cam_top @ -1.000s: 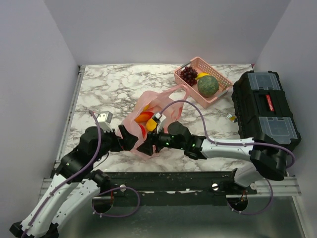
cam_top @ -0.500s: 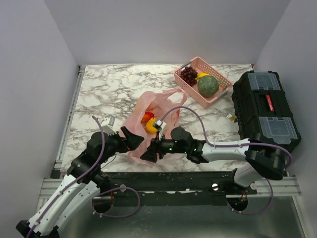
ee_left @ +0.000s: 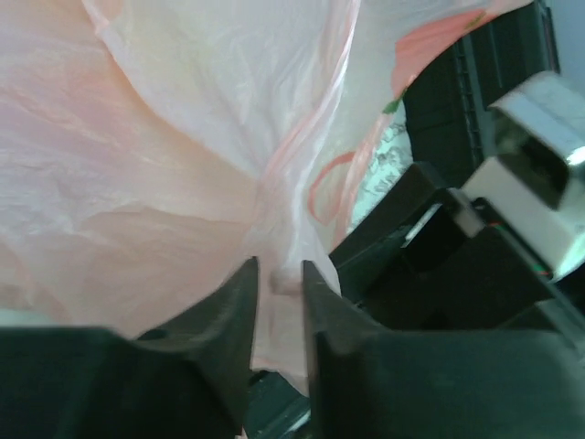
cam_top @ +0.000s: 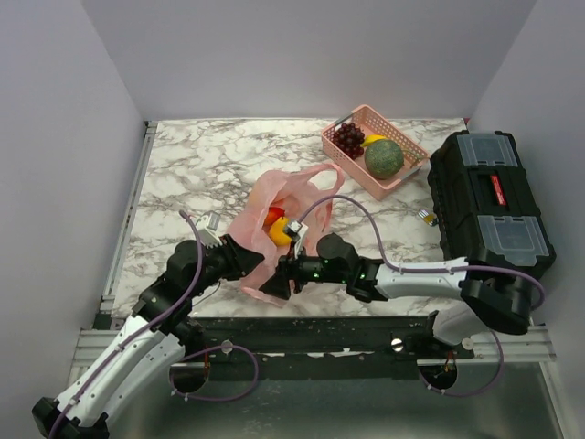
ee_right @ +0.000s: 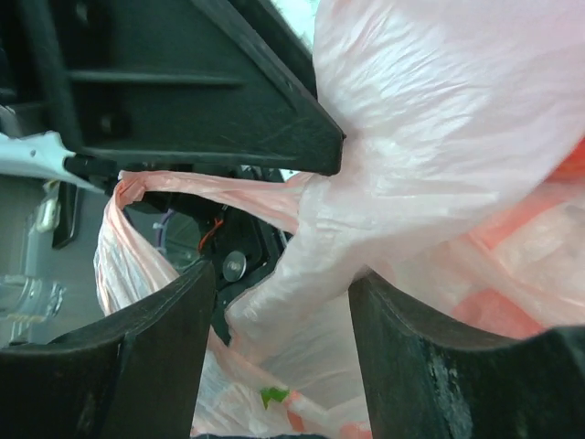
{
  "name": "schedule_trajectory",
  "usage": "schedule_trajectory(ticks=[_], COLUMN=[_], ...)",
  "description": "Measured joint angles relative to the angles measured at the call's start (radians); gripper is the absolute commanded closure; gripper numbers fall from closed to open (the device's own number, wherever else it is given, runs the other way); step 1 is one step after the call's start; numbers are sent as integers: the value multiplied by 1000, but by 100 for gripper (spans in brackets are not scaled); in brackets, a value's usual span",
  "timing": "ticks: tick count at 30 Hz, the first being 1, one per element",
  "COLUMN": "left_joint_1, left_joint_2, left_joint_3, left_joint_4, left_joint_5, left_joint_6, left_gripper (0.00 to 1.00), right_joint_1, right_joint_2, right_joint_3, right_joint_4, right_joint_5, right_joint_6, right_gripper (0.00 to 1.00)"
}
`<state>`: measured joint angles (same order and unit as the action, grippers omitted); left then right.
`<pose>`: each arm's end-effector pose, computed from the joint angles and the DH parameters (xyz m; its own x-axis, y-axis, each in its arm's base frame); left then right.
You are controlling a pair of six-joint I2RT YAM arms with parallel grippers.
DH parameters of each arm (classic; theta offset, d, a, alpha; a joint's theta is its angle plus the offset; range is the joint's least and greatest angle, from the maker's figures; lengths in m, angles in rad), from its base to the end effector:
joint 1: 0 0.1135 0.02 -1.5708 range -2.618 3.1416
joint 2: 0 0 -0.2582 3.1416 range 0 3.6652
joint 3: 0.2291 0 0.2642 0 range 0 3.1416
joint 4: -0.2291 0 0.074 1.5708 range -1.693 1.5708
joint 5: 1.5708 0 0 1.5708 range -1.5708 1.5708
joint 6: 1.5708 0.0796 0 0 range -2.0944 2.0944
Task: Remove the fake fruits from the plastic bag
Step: Adjust the plastic bag at the center of the board, then take out the fake fruit from the plastic bag.
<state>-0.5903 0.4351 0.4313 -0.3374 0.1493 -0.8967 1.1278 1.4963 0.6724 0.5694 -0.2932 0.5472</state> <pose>0.1490 -0.1141 0.2303 -0.6945 -0.4646 -0.5493 0.1991 0.6096 -0.7673 0.1357 0.3396 0.1851 -0.6046 -0.1122 -0.7886 -0.7849 0.2530 0.5657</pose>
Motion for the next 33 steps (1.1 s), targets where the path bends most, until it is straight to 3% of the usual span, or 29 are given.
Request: schedule_trajectory(ticks=[1, 3, 12, 24, 33], left_joint_1=[0, 0, 0, 0, 0], left_joint_2=[4, 7, -119, -187, -99], left_joint_3=[0, 0, -76, -88, -4], left_joint_4=[0, -5, -37, -84, -84], left_joint_5=[-8, -26, -63, -53, -28], left_joint_6=[10, 27, 45, 66, 146], left_gripper=[96, 100, 100, 100, 100], right_joint_1=[1, 3, 3, -2, -4], right_joint_2=[-18, -65, -225, 51, 163], right_joint_3=[3, 17, 129, 239, 248], right_joint_4=[-24, -91, -292, -351, -190], right_joint_5=[22, 89, 418, 744, 858], right_joint_6=[-5, -16, -90, -128, -121], right_gripper=[31, 25, 25, 27, 28])
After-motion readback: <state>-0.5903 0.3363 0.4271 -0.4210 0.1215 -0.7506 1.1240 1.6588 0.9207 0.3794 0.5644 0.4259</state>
